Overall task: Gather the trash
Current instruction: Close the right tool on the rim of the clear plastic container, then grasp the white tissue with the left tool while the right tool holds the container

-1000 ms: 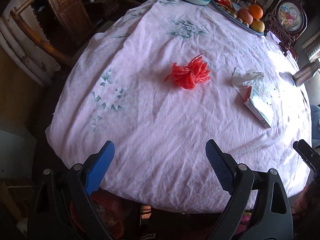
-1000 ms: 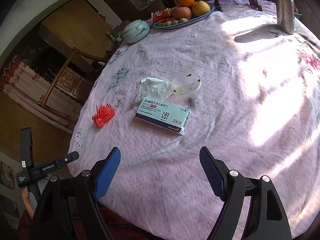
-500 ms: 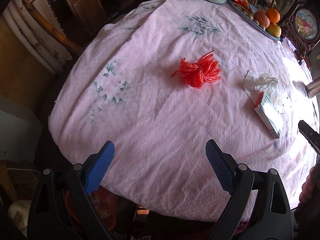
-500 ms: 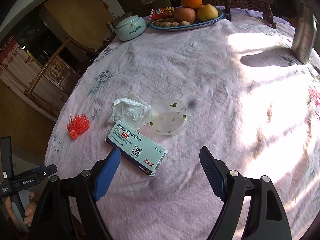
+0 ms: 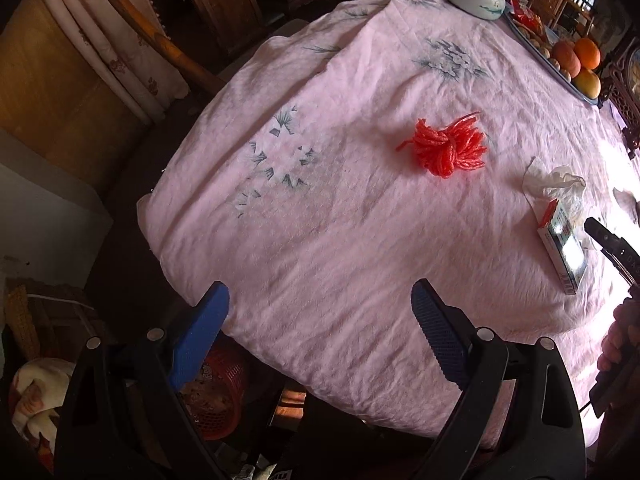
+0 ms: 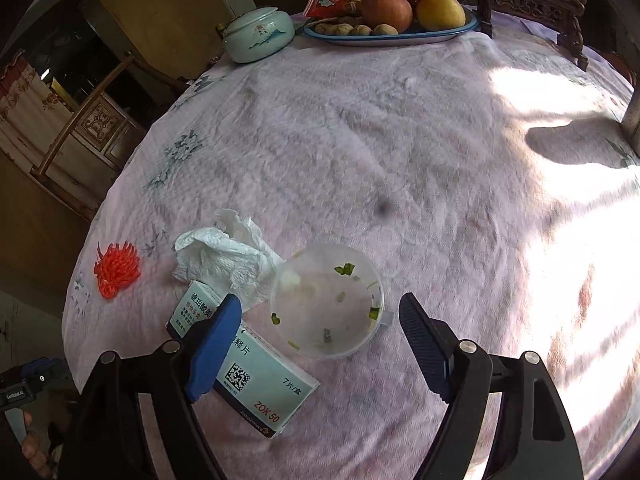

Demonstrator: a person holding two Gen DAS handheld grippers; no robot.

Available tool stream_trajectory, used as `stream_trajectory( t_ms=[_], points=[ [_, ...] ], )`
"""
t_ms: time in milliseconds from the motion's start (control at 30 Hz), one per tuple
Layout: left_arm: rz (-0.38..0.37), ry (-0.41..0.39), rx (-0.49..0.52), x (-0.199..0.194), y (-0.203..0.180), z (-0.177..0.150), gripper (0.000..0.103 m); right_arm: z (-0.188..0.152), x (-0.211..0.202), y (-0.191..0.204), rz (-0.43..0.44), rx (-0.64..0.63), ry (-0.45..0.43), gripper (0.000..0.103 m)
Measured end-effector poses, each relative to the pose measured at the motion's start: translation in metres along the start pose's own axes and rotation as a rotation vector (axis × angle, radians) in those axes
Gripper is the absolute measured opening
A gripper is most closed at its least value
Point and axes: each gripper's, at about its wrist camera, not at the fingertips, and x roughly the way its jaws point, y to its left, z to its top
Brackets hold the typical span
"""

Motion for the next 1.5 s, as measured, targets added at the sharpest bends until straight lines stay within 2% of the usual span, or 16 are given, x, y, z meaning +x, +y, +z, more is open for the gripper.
stream_trajectory(
  t_ms=[33, 67, 133, 267, 467, 800, 1067, 1267, 1500],
  points=[
    [0.000, 0.000, 0.004, -0.001, -0.001, 0.000, 0.089, 0.001, 0.003, 0.000, -0.016, -0.007, -0.003, 0.079],
    [0.000, 0.001, 0.011, -0.001, -0.003, 0.000, 0.089, 0.001, 0.005, 0.000, -0.031, -0.009, -0.007, 0.064],
    [-0.001, 0.002, 0.030, -0.001, -0.009, 0.000, 0.089, 0.002, 0.004, -0.002, -0.031, -0.008, -0.012, 0.058],
    [-0.024, -0.005, 0.078, -0.001, -0.023, 0.004, 0.089, -0.001, -0.024, -0.003, -0.009, 0.002, -0.095, 0.058],
    [-0.099, -0.020, 0.182, 0.002, -0.059, 0.016, 0.089, -0.019, -0.055, -0.017, 0.030, 0.080, -0.112, 0.058],
    [-0.228, -0.001, 0.392, 0.014, -0.140, 0.028, 0.089, -0.078, -0.088, -0.034, -0.029, 0.156, -0.104, 0.059],
    [-0.275, -0.010, 0.542, 0.021, -0.201, 0.044, 0.089, -0.097, -0.109, -0.044, -0.098, 0.179, -0.129, 0.059],
    [-0.302, 0.027, 0.583, 0.038, -0.235, 0.058, 0.089, -0.104, -0.115, -0.052, -0.131, 0.198, -0.131, 0.059],
    [-0.288, 0.094, 0.556, 0.074, -0.252, 0.072, 0.089, -0.105, -0.111, -0.052, -0.127, 0.205, -0.109, 0.059]
  ],
)
